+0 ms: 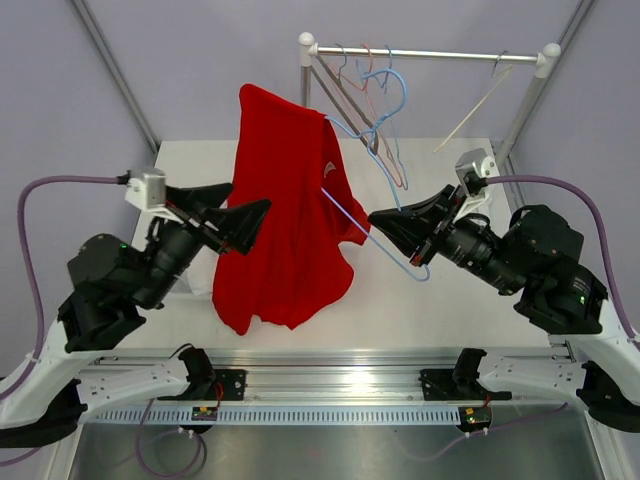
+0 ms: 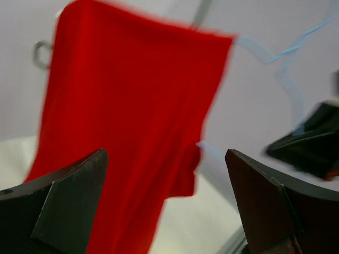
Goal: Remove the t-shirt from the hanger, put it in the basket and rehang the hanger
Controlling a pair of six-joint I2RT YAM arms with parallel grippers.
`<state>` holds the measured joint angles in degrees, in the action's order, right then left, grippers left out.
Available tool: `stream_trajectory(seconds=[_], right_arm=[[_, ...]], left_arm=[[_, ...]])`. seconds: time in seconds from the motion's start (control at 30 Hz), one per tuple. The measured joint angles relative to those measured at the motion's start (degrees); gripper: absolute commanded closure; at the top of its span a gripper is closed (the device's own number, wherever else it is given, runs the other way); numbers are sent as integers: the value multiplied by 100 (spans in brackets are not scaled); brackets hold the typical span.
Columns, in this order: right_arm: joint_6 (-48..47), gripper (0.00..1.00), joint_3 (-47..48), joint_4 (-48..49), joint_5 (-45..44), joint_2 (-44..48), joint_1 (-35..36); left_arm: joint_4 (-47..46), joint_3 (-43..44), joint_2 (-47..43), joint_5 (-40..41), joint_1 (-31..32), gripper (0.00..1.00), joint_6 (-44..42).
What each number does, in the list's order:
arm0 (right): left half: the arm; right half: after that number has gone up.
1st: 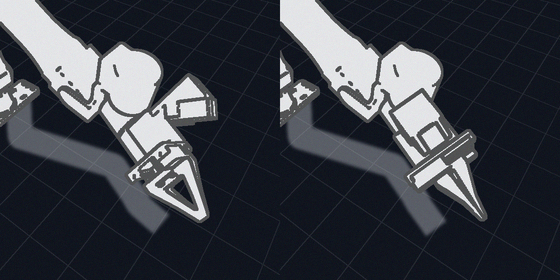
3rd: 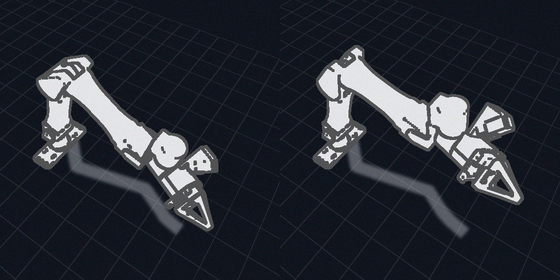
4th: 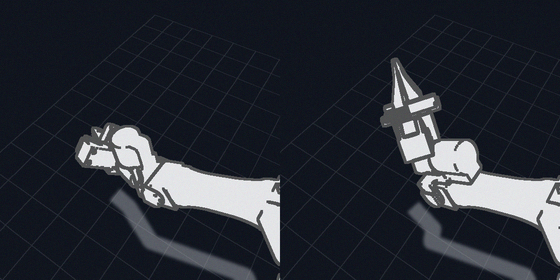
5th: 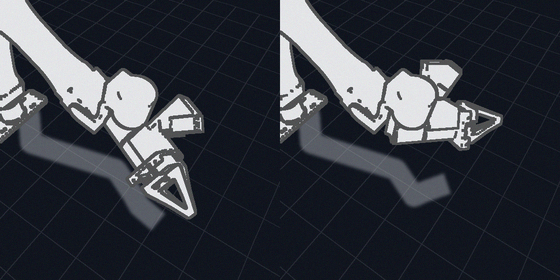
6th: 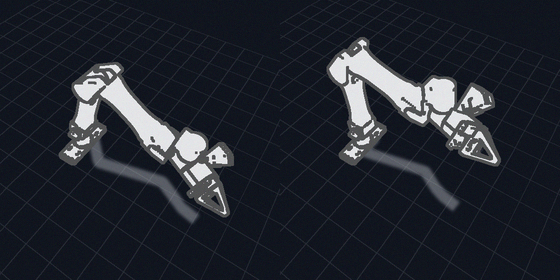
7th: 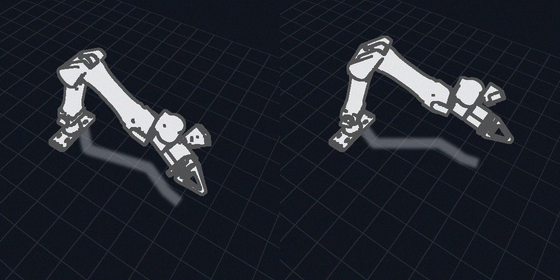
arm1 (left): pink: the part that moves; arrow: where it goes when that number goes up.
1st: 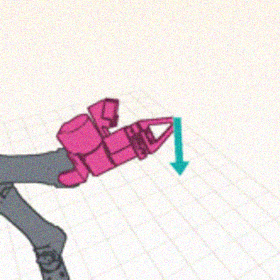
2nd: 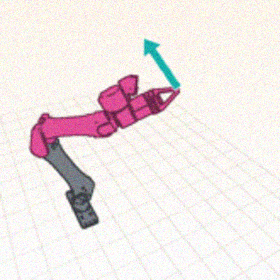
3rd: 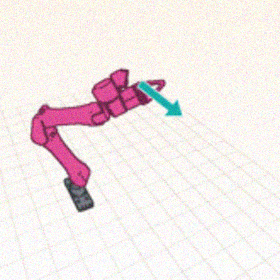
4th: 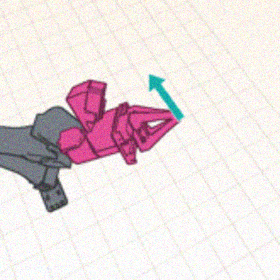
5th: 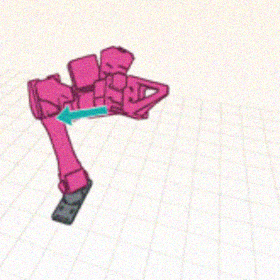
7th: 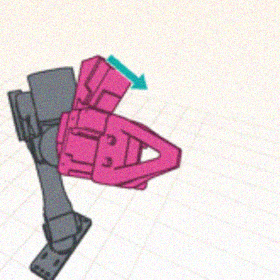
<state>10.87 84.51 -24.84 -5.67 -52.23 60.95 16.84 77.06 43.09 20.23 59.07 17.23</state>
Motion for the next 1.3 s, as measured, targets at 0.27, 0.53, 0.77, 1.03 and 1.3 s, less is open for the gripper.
stream_trajectory(seconds=[0.27, 0.53, 0.77, 1.03, 1.3], right_arm=[[98, 100, 11, 11, 345, 179, -4], [240, 100, -33, -33, 570, 472, -4], [317, 100, -323, -341, 459, 1255, -4], [935, 100, -809, -1091, 754, 1976, -7], [1340, 100, -1451, -2315, 1023, 2544, -9]], left_arm=[[778, -304, 750, 1215, -90, 1, -885], [426, 330, 1838, 1390, -273, 100, -1759], [249, 573, 1541, 1392, -1027, 100, -1908], [560, 2957, 2275, 1381, -1827, 100, -2004], [758, 5171, 3285, 1478, -2400, 100, -2216]])
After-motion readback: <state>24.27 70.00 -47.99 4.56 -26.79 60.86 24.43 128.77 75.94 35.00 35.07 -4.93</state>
